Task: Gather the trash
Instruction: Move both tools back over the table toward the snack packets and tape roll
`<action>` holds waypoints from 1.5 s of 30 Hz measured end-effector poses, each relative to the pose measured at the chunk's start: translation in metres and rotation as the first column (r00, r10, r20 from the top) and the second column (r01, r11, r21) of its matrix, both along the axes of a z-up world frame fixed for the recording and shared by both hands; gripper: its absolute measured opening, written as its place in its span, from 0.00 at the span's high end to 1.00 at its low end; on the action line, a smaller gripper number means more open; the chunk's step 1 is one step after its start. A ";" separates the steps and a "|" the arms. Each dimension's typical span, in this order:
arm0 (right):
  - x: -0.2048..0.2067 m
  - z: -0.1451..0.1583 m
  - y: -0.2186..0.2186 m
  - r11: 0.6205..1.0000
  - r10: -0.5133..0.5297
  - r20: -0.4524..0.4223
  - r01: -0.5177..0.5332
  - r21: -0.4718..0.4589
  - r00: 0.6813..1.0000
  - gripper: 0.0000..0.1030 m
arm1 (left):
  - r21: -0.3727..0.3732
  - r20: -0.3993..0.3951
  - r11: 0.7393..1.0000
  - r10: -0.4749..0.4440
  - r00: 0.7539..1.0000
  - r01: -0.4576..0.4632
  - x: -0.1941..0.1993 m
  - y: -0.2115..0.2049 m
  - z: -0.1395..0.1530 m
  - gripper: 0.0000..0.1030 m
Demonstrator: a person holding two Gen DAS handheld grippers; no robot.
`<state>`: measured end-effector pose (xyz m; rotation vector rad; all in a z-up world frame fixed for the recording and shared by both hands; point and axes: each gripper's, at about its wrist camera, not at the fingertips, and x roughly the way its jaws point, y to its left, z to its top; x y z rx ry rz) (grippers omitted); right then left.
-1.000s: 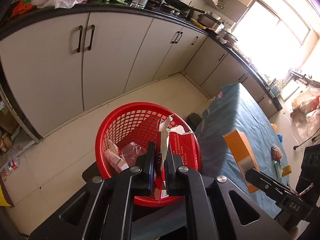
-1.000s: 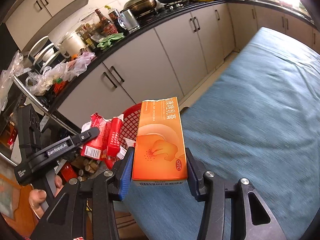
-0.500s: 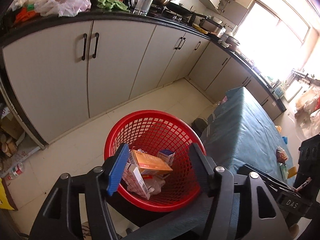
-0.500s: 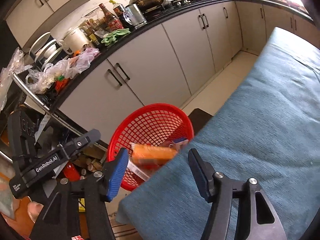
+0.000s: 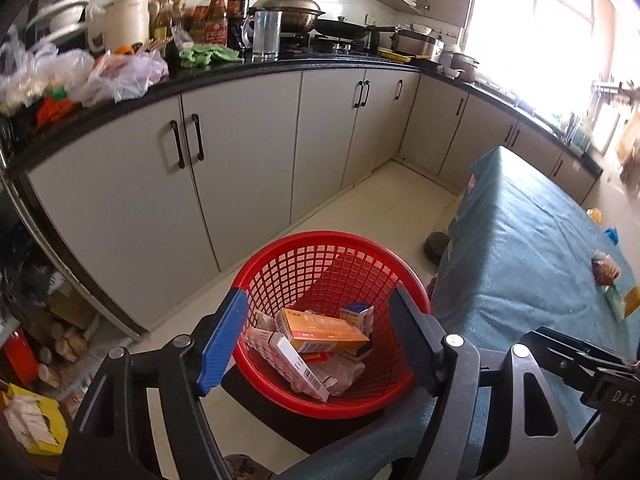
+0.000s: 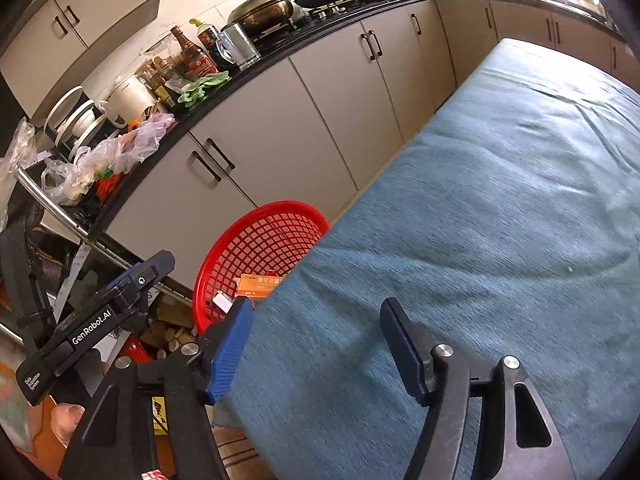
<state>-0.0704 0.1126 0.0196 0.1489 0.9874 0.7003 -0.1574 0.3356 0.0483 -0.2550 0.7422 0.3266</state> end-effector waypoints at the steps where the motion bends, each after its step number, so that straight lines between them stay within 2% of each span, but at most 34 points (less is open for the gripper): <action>1: -0.001 0.000 -0.002 1.000 -0.002 0.001 0.002 0.000 1.000 0.31 | 0.011 -0.003 1.000 -0.002 1.000 0.002 0.000 -0.002 0.001 0.30; 7: -0.008 0.002 -0.020 1.000 -0.030 0.007 0.030 0.002 1.000 0.30 | 0.074 -0.010 0.997 -0.020 1.000 0.021 -0.003 -0.022 0.007 0.29; 21: -0.024 0.007 -0.070 0.994 -0.112 0.019 0.111 0.022 0.994 0.28 | 0.136 -0.005 0.988 -0.077 0.997 0.077 -0.011 -0.062 0.022 0.26; 32: -0.037 0.009 -0.139 0.977 -0.212 0.028 0.211 0.040 0.977 0.26 | 0.109 -0.014 0.977 -0.184 0.983 0.185 -0.006 -0.108 0.031 0.25; 37: -0.045 0.005 -0.201 0.948 -0.319 0.025 0.319 0.026 0.947 0.23 | 0.075 -0.008 0.956 -0.285 0.958 0.285 0.007 -0.142 0.037 0.24; 42: -0.049 0.000 -0.271 0.893 -0.451 0.005 0.451 0.010 0.893 0.23 | 0.044 -0.008 0.909 -0.414 0.910 0.414 0.028 -0.186 0.046 0.23; 45: -0.048 0.004 -0.305 0.860 -0.511 0.007 0.511 0.005 0.860 0.23 | 0.009 0.005 0.872 -0.489 0.872 0.489 0.042 -0.213 0.052 0.23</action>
